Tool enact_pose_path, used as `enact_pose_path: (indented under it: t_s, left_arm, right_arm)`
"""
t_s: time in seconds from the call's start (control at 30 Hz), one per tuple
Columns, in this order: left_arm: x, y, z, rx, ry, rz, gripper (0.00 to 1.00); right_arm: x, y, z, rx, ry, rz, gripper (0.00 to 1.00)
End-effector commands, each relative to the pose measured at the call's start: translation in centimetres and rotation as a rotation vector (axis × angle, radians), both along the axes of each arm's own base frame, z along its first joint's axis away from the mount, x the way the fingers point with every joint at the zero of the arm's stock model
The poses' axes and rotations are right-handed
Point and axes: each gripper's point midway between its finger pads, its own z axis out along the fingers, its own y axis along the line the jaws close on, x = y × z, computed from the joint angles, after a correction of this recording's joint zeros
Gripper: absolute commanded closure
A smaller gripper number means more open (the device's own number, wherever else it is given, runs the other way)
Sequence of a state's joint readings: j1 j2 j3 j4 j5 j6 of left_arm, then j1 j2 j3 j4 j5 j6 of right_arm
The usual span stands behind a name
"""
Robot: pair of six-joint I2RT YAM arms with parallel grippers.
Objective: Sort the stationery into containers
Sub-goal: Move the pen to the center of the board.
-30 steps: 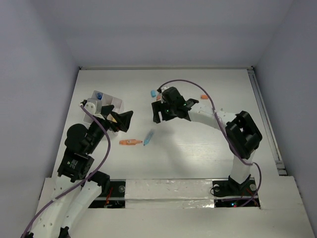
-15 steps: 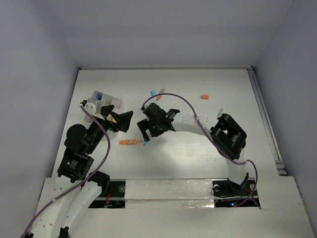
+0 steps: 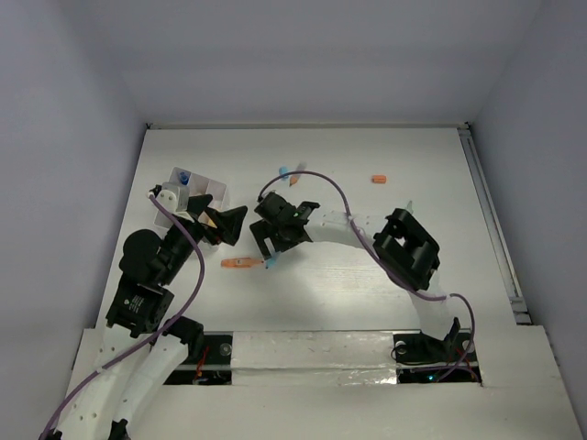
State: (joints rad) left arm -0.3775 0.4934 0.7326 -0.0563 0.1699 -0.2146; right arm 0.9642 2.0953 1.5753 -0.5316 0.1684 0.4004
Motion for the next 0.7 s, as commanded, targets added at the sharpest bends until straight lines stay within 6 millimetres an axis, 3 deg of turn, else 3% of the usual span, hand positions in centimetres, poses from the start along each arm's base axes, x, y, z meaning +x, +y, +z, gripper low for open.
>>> enact_pose_path:
  t_s: [0.0, 0.17, 0.37, 0.67]
  left_arm:
    - [0.0, -0.1, 1.0, -0.017, -0.044, -0.011, 0.01]
    - [0.0, -0.2, 1.0, -0.018, -0.043, -0.014, 0.01]
    - [0.0, -0.3, 0.9, -0.018, -0.038, -0.020, 0.01]
    - [0.0, -0.4, 0.8, -0.018, -0.032, -0.024, 0.01]
  right_arm:
    - [0.5, 0.2, 0.5, -0.047, -0.043, -0.026, 0.00]
    - [0.1, -2.4, -0.4, -0.148, -0.068, -0.066, 0.02]
    - [-0.2, -4.6, 0.2, -0.193, -0.100, -0.084, 0.12]
    - [-0.6, -7.8, 0.7, -0.263, -0.129, -0.092, 0.19]
